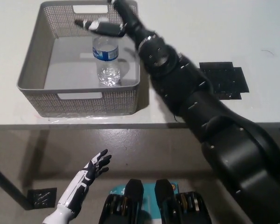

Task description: Use the right hand to pick up a water botttle and place it into a container on the left side

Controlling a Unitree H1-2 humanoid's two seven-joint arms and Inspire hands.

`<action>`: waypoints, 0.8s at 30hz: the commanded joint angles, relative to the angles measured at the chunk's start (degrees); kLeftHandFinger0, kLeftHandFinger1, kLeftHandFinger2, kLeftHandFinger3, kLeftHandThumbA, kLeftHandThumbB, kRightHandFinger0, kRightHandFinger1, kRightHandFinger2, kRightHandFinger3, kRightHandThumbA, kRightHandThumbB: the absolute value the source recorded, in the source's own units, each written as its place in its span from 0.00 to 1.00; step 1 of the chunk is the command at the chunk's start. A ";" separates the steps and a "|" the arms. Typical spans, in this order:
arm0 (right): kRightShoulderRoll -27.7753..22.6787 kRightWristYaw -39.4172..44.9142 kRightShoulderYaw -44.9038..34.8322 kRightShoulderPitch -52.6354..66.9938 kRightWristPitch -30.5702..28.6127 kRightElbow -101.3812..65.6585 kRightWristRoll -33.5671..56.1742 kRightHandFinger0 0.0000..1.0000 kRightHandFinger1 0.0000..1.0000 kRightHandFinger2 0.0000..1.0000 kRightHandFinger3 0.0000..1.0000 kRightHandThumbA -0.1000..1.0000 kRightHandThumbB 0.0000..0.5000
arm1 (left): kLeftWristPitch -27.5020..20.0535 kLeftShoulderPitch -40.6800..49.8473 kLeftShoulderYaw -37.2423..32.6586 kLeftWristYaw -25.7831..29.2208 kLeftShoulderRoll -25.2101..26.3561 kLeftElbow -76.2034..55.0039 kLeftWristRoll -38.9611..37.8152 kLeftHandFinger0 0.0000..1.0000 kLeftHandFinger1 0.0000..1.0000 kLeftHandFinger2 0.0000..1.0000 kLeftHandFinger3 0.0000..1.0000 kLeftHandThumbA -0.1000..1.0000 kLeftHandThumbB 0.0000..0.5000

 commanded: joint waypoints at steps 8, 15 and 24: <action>-12.08 5.45 -8.24 17.33 10.89 -62.56 6.19 1.00 1.00 1.00 1.00 1.00 0.94 | -1.13 -0.22 0.15 -0.76 1.47 -0.80 -0.22 1.00 1.00 1.00 1.00 1.00 0.42; -17.26 7.57 -10.07 39.00 10.51 -87.54 8.66 1.00 1.00 1.00 1.00 1.00 0.86 | -1.63 -0.22 0.28 -1.09 1.68 0.12 -0.86 1.00 1.00 1.00 1.00 1.00 0.39; -18.91 7.59 -9.24 63.23 2.29 -84.62 10.74 1.00 1.00 1.00 1.00 1.00 0.75 | -1.76 -0.77 1.00 -0.20 1.64 0.96 -0.99 1.00 1.00 1.00 1.00 1.00 0.37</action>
